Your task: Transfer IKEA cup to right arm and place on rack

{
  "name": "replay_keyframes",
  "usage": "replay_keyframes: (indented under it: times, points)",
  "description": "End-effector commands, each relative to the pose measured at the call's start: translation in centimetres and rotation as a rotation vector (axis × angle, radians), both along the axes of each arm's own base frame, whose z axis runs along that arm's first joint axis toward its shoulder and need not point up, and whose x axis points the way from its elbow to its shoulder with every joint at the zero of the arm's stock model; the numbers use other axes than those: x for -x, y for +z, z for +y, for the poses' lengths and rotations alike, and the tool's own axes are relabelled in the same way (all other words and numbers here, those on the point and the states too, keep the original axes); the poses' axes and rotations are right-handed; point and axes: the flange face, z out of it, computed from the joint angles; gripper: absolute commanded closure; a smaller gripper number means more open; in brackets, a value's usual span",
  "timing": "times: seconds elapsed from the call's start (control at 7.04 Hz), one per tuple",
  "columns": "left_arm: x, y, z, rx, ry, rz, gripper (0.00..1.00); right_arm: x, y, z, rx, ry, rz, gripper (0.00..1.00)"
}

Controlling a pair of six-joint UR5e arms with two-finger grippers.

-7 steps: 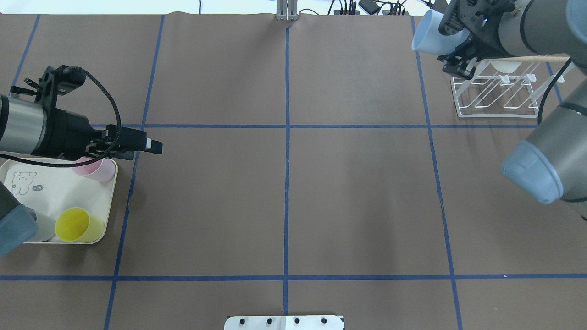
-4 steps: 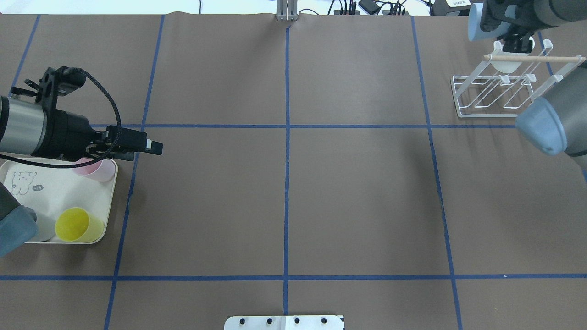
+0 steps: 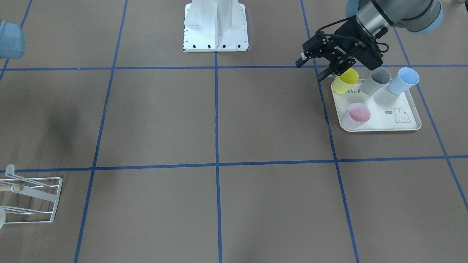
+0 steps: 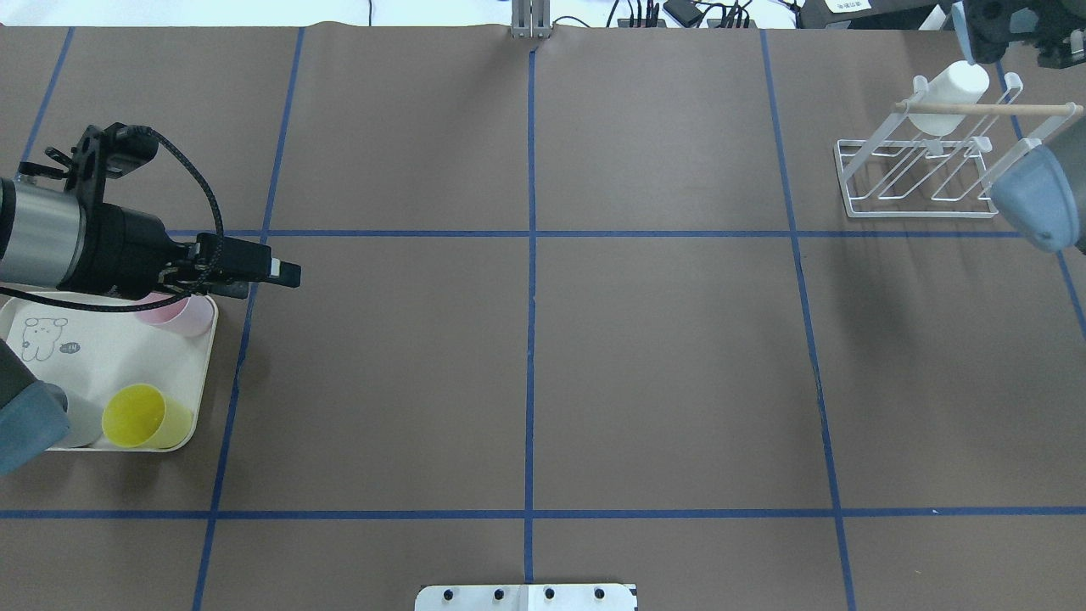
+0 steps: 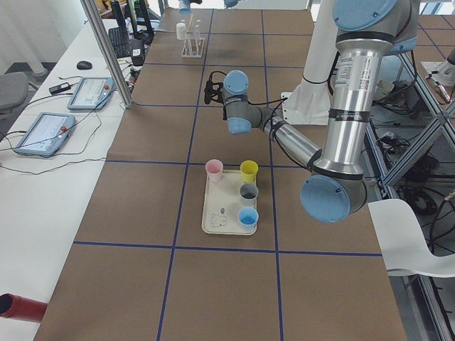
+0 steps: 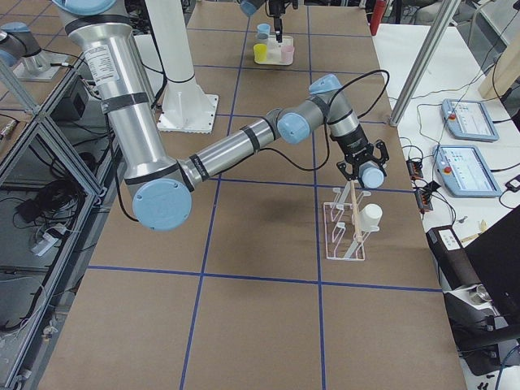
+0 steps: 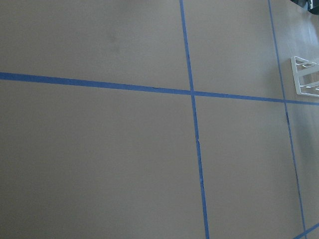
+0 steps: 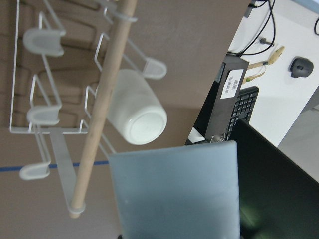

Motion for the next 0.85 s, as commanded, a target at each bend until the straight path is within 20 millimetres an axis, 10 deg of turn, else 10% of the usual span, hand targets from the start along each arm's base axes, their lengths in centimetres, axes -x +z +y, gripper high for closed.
replay_keyframes:
  times: [0.0, 0.71]
  points:
    - [-0.1, 0.0, 0.0, -0.001, 0.001, 0.001, 0.00, -1.6, 4.6, 2.6, -0.006, -0.024, 0.065, 0.98]
    - [0.3, -0.3, 0.2, -0.002, -0.003, 0.006, 0.00, -0.4, 7.7, -1.4, -0.063, -0.127, 0.196, 0.98]
